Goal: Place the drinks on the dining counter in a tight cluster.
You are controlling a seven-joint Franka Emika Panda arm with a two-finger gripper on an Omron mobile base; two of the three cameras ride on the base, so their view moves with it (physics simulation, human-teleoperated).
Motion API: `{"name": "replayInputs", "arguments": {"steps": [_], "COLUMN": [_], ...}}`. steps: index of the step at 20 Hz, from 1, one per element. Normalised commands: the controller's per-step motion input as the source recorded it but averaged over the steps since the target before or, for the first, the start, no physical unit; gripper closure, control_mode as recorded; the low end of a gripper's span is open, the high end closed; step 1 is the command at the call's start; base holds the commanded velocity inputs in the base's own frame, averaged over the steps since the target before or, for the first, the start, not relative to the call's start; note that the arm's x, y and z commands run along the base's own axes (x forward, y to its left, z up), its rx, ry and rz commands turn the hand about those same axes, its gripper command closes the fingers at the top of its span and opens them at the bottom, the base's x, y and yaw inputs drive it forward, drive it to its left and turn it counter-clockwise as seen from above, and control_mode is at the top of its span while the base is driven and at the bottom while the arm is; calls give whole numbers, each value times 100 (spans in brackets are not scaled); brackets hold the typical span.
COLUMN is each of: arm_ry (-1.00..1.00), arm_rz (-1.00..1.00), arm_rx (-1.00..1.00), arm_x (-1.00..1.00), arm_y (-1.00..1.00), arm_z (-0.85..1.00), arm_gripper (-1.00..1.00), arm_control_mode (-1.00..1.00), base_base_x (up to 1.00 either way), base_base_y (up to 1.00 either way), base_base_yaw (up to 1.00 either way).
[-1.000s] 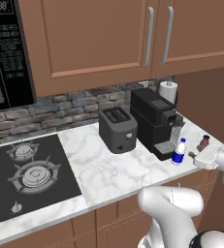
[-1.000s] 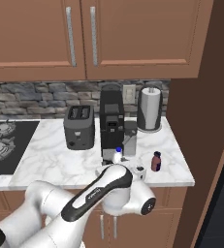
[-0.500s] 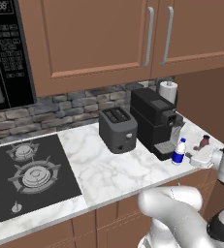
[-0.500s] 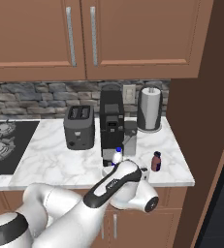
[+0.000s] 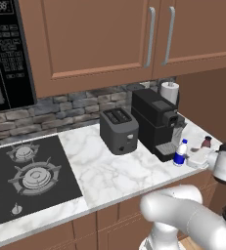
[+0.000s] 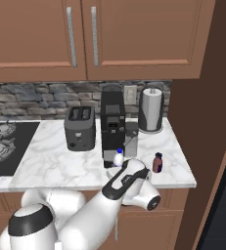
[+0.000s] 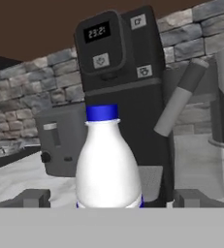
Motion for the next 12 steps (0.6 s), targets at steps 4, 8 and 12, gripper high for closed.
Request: {"name": "replayInputs", "arguments": {"steps": [4,8,12], "arm_ry": [0,0,0], "arm_rz": [0,0,0], "arm_rx": [0,0,0], "arm_x": [26,6,0], "arm_y": [-4,-5,0], "arm_z": [-16,-14,-8], "arm_gripper": [-100,-100,-100], "arm_control_mode": [-100,-100,-100], "base_base_x": [0,0,0], "base_base_y": [0,0,0], "base_base_yaw": [0,0,0]}}
